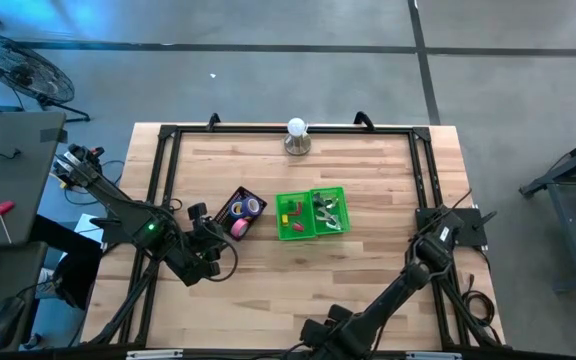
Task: Pick and place Stapler, Stapler remover, tape
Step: Put the red stapler into the left green bin
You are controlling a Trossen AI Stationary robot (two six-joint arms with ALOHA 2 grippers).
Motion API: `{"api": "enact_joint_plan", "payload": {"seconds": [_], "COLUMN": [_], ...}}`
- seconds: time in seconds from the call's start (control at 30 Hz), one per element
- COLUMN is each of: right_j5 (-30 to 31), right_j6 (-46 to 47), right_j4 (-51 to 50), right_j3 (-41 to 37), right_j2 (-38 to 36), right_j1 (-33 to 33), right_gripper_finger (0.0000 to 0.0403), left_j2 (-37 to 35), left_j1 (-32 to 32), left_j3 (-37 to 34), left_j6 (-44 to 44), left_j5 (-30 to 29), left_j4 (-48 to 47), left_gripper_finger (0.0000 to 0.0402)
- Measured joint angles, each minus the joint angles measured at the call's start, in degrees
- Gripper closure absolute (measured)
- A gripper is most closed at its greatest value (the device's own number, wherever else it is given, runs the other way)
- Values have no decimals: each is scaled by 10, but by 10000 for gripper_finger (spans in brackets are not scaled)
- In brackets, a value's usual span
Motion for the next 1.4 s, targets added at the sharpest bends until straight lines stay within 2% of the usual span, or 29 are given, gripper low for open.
{"api": "enact_joint_plan", "payload": {"seconds": [0.2, 1.4], "right_j5": [-25, -45], "right_j6": [-8, -39], "right_j4": [1, 7], "right_j3": [-1, 1], "right_j2": [19, 38], "right_j1": [-7, -26], "right_gripper_finger": [227, 228], "left_j2": [0, 0], "left_j1": [0, 0], "left_j3": [0, 0], "left_j6": [0, 0], "left_j5": [0, 11], "left_j4": [0, 4], "left_gripper_finger": [206, 206]}}
